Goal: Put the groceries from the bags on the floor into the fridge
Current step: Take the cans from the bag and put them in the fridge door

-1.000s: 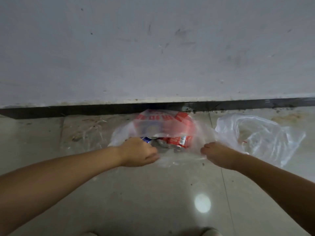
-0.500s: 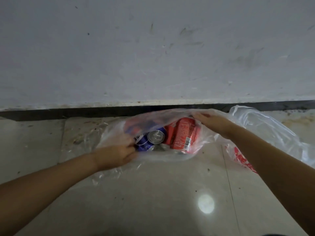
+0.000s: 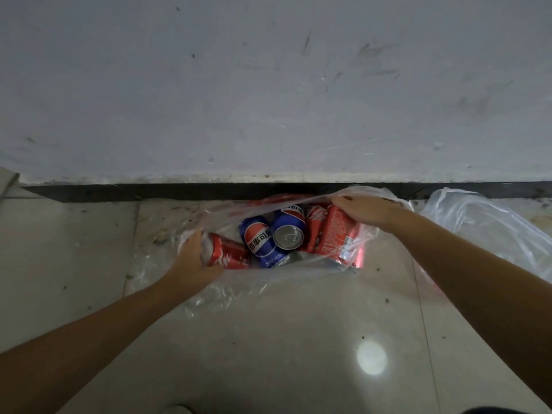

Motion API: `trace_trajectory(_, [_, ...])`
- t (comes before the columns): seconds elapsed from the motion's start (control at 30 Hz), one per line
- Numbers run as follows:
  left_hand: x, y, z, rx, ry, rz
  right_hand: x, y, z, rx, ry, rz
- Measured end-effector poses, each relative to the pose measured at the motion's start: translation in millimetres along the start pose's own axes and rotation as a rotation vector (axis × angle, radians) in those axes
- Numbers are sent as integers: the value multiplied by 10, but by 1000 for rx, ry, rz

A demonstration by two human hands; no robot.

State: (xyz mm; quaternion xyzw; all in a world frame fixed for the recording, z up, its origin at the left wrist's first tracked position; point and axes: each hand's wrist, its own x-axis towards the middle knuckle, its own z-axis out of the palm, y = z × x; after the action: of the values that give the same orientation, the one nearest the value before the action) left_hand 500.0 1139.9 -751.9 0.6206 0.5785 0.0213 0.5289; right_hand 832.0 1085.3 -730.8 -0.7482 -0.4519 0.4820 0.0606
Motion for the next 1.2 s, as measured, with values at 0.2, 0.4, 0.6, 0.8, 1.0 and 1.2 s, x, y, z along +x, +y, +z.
trace_trajectory(0.2, [29,7,-59,-240,31,-49,-6,-88,87,-183,113,24])
trace_trajectory(0.4, [423,116,-112,-173,-34,-213,-36,60,84,-29,223,106])
trace_trajectory(0.6, [378,339,89,-120,-381,-70,-122,330,6,336,232,135])
trace_trajectory(0.8, [352,331,112,-236,-304,-109,-63,356,-14,513,138,155])
trace_trajectory(1.0, [263,192,61,-657,-62,-308,-12,240,94,35,273,142])
trace_trajectory(1.2, [624,346,84,-179,73,-268,-31,231,166,-44,336,64])
